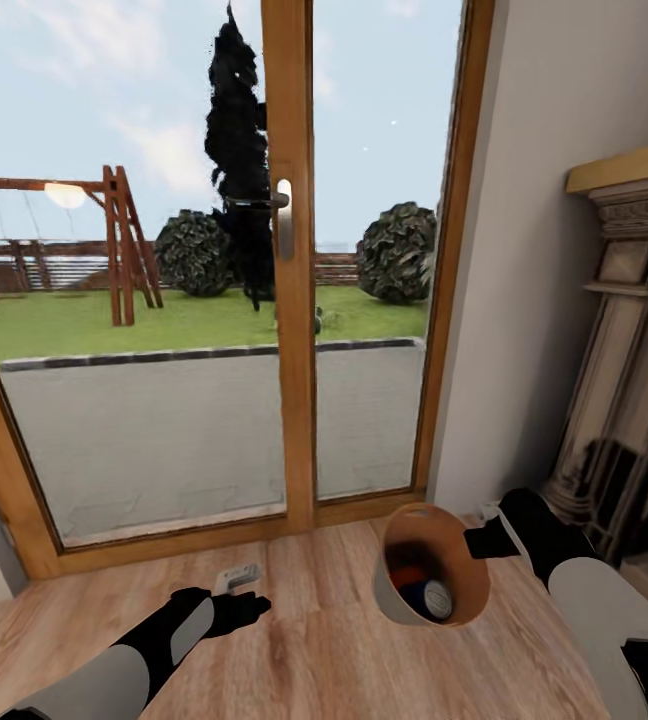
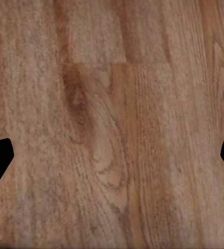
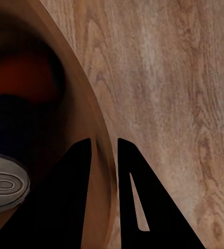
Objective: Put the three can of soda from the living room inside the tash can in the kitchen.
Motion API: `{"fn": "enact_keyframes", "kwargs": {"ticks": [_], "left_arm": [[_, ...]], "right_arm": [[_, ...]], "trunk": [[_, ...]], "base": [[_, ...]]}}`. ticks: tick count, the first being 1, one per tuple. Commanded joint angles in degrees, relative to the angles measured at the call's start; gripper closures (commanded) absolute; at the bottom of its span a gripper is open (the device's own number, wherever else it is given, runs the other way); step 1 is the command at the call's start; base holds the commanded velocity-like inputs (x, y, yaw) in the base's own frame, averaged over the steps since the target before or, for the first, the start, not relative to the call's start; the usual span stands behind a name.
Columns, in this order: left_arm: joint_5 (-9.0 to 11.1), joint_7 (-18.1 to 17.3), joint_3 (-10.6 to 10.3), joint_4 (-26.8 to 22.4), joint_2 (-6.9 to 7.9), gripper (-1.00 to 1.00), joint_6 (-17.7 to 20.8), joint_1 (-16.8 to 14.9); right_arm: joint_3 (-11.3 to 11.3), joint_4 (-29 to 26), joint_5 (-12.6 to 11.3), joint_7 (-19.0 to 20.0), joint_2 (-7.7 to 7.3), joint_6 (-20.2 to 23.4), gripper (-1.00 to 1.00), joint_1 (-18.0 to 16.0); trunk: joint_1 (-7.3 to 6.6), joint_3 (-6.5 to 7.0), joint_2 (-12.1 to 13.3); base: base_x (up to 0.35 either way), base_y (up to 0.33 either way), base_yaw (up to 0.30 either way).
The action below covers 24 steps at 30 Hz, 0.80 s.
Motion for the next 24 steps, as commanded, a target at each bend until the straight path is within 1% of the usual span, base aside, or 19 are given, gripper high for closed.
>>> {"fn": "enact_keyframes", "kwargs": {"ticks": [1, 10, 16, 21, 24], "left_arm": [[0.0, 0.0, 0.0, 0.0, -0.01, -1.0, 0.0, 0.0], [0.0, 0.0, 0.0, 0.0, -0.12, -1.0, 0.0, 0.0], [0.0, 0.2, 0.0, 0.0, -0.45, -1.0, 0.0, 0.0], [0.0, 1.0, 0.0, 0.0, -0.79, -1.0, 0.0, 0.0], [0.0, 1.2, 0.0, 0.0, -0.85, -1.0, 0.1, 0.0]], "right_arm": [[-0.1, 0.0, -1.3, 0.2, 0.01, 0.2, 1.0, 0.0], [-0.1, 0.0, -1.3, 0.2, 0.06, 0.3, 1.0, 0.0], [-0.1, 0.0, -1.3, 0.2, 0.12, 0.3, 1.0, 0.0], [-0.1, 0.0, -1.3, 0.2, 0.11, 0.3, 1.0, 0.0], [-0.1, 0.0, -1.3, 0.2, 0.07, 0.3, 1.0, 0.0]], "trunk": [[-0.01, -0.01, 0.0], [-0.01, -0.23, 0.0], [-0.01, -0.28, 0.0], [-0.01, -0.28, 0.0], [-0.01, -0.28, 0.0]], "base": [[0.0, 0.007, -0.101], [0.0, 0.002, -0.13], [-0.007, 0.003, -0.03], [-0.021, 0.022, -0.005], [-0.006, 0.087, -0.001]]}}
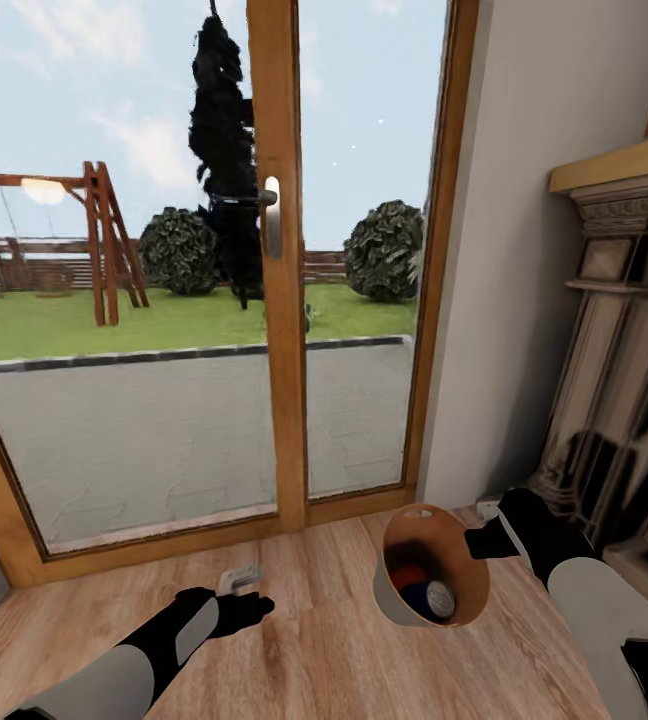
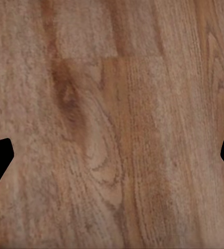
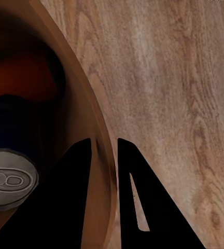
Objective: Put the three can of soda from the living room inside the tash can in the kitchen.
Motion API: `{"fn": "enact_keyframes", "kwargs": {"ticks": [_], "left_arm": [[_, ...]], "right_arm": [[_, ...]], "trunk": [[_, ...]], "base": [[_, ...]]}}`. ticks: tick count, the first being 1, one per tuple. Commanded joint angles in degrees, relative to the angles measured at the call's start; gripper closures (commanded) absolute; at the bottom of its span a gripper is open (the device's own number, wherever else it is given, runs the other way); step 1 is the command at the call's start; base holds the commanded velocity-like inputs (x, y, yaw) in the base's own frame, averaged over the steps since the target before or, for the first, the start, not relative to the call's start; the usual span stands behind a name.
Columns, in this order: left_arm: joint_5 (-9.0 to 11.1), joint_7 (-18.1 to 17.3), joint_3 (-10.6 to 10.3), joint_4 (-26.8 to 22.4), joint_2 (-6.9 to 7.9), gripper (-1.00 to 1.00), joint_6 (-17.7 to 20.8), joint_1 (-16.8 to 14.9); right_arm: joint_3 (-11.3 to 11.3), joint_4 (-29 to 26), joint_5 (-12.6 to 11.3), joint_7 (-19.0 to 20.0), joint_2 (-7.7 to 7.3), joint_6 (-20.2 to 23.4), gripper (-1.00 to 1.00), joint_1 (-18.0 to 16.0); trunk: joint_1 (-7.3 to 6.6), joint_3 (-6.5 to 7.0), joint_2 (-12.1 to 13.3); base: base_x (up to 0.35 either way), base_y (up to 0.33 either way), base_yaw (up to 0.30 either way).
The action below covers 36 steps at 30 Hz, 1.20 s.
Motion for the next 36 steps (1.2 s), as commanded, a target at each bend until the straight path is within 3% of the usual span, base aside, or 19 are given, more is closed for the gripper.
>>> {"fn": "enact_keyframes", "kwargs": {"ticks": [1, 15, 20, 31, 32, 36], "left_arm": [[0.0, 0.1, 0.0, 0.1, -0.02, -1.0, 0.0, 0.0], [0.0, 0.2, 0.0, 0.0, -0.11, -1.0, 0.0, 0.0], [0.0, 1.3, 0.1, 0.0, -0.9, -1.0, 0.2, 0.0], [0.3, 8.4, 0.1, 0.0, -3.55, -1.0, 1.0, 0.0], [0.4, 10.7, 0.1, 0.0, -3.97, -1.0, 1.1, 0.0], [0.4, 12.5, 0.4, 0.3, -4.19, -1.0, 1.4, 0.0]], "right_arm": [[-0.1, 0.0, -1.4, 0.2, 0.0, 0.2, 1.0, 0.0], [-0.1, 0.0, -1.3, 0.2, -0.02, 0.2, 1.0, 0.0], [-0.1, 0.0, -1.3, 0.2, -0.08, 0.2, 1.0, 0.0], [-0.2, 0.0, -1.3, 0.2, -0.11, 0.1, 1.0, 0.0], [-0.2, 0.0, -1.4, 0.2, -0.15, 0.2, 1.0, 0.0], [-0.2, 0.0, -1.4, 0.1, -0.17, 0.4, 1.0, 0.0]], "trunk": [[0.0, 0.01, 0.0], [0.0, 0.01, 0.0], [0.0, 0.01, 0.0], [0.0, 0.01, 0.0], [0.0, 0.01, 0.0], [0.0, 0.01, 0.0]], "base": [[-0.003, 0.194, -0.001], [0.0, 0.144, 0.0], [0.0, 0.022, 0.0], [0.0, 0.002, 0.0], [0.0, 0.0, 0.0], [0.0, 0.0, 0.0]]}}
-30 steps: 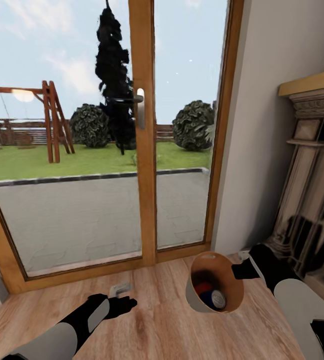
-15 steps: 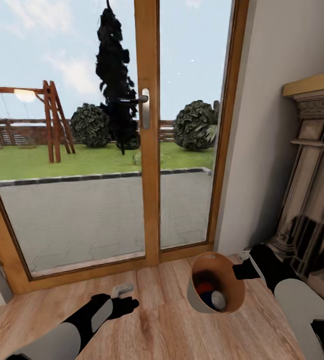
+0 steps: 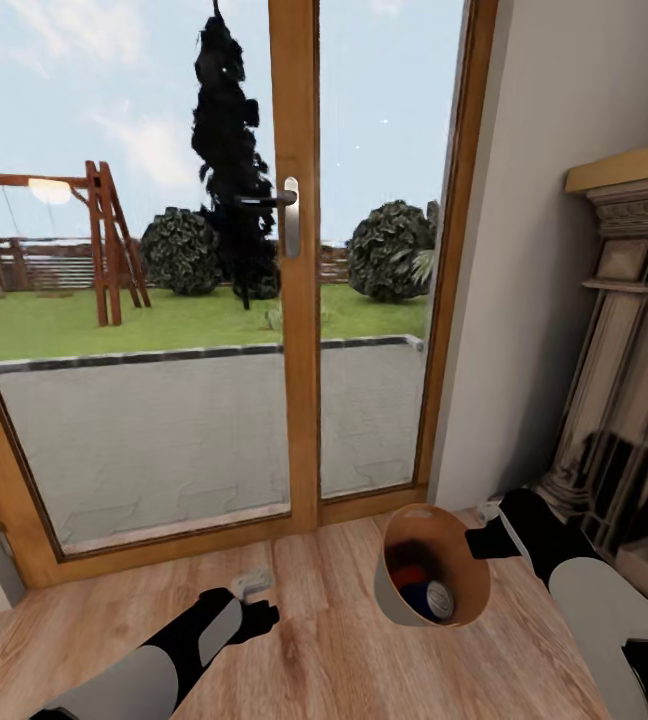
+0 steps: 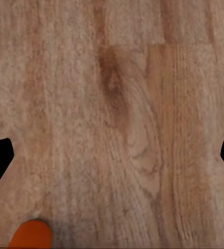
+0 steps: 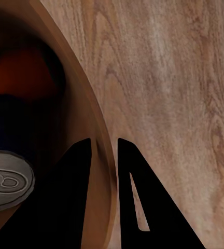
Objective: Put the three can of soda from the living room inside the tash can in the kitchen.
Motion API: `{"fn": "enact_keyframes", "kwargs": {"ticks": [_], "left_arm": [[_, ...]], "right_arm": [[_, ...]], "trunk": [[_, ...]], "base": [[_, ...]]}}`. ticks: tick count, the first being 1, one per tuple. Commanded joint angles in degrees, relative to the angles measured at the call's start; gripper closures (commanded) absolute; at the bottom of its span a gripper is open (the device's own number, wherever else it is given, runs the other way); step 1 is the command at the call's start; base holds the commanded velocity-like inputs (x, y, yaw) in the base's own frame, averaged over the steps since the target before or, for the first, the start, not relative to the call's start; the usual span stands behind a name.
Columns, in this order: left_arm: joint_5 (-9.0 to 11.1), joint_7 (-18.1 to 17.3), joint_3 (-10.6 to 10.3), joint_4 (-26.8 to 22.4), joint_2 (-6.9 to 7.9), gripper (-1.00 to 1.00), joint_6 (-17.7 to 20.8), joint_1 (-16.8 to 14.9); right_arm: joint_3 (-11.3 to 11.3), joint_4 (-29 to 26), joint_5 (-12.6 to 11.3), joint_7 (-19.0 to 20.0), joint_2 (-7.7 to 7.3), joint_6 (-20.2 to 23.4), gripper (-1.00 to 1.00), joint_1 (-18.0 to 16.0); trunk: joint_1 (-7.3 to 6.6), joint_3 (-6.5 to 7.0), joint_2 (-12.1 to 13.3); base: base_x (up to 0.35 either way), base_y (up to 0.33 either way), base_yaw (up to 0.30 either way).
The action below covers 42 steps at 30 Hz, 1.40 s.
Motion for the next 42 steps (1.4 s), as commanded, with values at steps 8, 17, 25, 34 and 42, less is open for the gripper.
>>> {"fn": "enact_keyframes", "kwargs": {"ticks": [8, 17, 25, 34, 42], "left_arm": [[0.1, 1.3, 0.3, 0.0, -0.07, -1.0, 0.6, 0.0], [0.0, 1.7, 0.2, 0.1, -0.08, -1.0, 0.6, 0.0], [-0.1, 2.9, 0.2, 0.2, -0.08, -1.0, 0.6, 0.0], [-0.1, 4.0, 0.2, 0.3, -0.02, -1.0, 0.6, 0.0], [-0.2, 4.1, 0.2, 0.3, -0.07, -1.0, 0.5, 0.0]], "right_arm": [[-0.1, 0.0, -1.1, 0.0, 0.15, 0.3, 1.0, 0.0], [-0.2, -0.1, -1.2, 0.0, 0.14, 0.4, 1.0, -0.1], [-0.5, -0.1, -1.3, 0.1, 0.09, -0.6, 1.0, 0.2], [-0.6, 0.5, -1.3, -0.3, 0.01, -1.1, 1.0, 0.4], [-0.7, 0.4, -1.3, -0.7, -0.45, -2.0, 1.0, 2.4]], "trunk": [[-0.01, 0.01, 0.0], [-0.01, 0.01, 0.0], [-0.01, 0.01, 0.0], [-0.01, 0.01, 0.0], [0.21, -0.17, -0.4]], "base": [[0.0, 0.0, 0.0], [0.0, 0.0, 0.0], [0.0, 0.0, 0.0], [0.0, 0.0, 0.0], [0.0, 0.0, 0.0]]}}
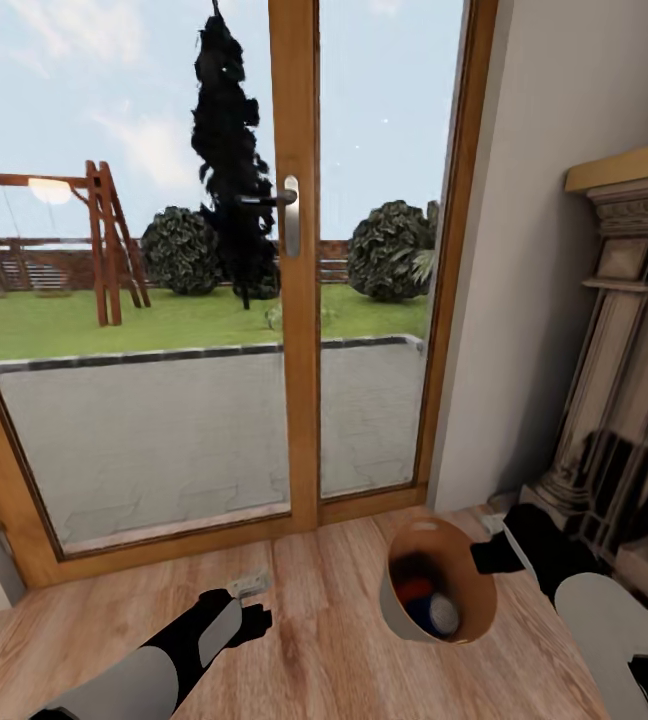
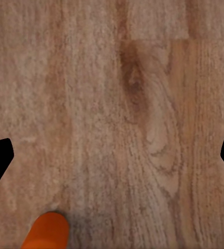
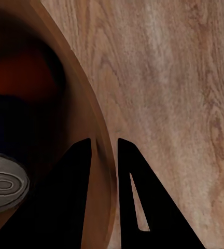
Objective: Put the three can of soda from the living room inside the tash can in the kitchen.
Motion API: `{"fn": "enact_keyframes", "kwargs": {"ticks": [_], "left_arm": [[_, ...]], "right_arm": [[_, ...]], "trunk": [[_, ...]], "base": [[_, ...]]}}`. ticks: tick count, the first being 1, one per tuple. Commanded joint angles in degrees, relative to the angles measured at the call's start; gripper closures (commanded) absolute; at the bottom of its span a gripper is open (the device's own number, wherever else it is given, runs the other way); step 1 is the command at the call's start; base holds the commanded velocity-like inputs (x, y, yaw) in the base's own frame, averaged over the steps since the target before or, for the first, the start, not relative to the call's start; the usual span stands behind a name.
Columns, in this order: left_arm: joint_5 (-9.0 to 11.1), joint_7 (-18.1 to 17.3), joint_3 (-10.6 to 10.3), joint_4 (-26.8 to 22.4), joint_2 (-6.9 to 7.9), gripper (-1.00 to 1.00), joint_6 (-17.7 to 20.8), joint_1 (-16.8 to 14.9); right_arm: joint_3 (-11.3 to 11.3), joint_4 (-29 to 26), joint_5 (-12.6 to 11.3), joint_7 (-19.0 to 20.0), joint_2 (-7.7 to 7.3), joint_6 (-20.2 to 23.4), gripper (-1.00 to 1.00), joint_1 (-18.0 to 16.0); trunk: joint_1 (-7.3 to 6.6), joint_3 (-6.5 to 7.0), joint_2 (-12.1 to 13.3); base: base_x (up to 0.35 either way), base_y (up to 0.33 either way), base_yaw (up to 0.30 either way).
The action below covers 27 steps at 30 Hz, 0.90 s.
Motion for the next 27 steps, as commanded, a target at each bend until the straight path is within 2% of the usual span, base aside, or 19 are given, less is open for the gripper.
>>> {"fn": "enact_keyframes", "kwargs": {"ticks": [1, 9, 15, 27], "left_arm": [[0.0, 0.0, 0.0, 0.0, 0.0, -1.0, 0.0, 0.0], [0.1, 0.0, 0.1, 0.1, 0.05, -1.0, 0.0, 0.0], [0.1, 0.0, 0.1, 0.1, 0.0, -1.0, 0.0, 0.0], [0.1, -0.3, 0.0, 0.2, -0.01, -1.0, -0.4, 0.2]], "right_arm": [[0.0, -0.1, -1.3, 0.1, 0.01, 0.1, 1.0, 0.1], [0.2, -0.5, -1.2, 0.0, 0.12, 1.4, 1.0, 0.3], [0.2, -0.7, -1.1, 0.0, -0.01, 8.1, 1.0, -0.3], [-0.1, -1.8, -1.5, 0.6, 0.05, 9.9, 1.0, -0.8]], "trunk": [[0.22, -0.17, -0.4], [1.98, -1.61, -3.6], [3.29, -2.69, -6.0], [3.6, -5.7, -6.2]], "base": [[0.0, 0.0, 0.0], [0.0, 0.0, 0.0], [0.0, 0.0, 0.0], [0.0, 0.0, 0.0]]}}
